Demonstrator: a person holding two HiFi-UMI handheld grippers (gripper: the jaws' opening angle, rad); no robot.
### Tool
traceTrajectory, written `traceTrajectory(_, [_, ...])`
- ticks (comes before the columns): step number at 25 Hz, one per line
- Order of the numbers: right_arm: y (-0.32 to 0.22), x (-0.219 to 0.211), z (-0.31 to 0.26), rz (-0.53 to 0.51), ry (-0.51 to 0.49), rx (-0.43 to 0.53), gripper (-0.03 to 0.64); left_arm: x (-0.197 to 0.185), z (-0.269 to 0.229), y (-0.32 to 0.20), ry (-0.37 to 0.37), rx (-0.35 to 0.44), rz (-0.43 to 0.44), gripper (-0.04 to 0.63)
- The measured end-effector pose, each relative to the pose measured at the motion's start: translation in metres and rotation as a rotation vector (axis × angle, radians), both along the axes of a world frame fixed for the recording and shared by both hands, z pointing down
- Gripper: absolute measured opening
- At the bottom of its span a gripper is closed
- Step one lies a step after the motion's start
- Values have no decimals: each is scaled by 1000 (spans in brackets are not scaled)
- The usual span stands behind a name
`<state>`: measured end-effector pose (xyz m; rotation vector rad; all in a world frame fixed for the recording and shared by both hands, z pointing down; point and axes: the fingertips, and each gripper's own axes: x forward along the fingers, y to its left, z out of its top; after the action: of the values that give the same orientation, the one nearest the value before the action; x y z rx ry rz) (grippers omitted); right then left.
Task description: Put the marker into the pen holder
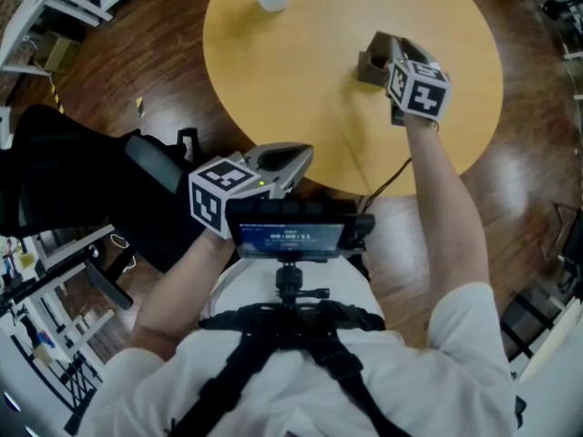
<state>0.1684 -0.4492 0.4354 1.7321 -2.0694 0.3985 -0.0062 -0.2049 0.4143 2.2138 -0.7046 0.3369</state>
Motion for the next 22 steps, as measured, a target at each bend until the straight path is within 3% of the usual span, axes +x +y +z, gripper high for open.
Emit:
traceTrajectory(7, [18,5,41,-1,39,-109,58,-1,1,1,0,-1,1,0])
traceTrajectory(17, [15,11,23,26,-60,-66,57,1,2,3,0,1,18,0])
traceTrajectory(22, [18,16,32,32,-39,-89,57,1,4,3,-2,15,25,0])
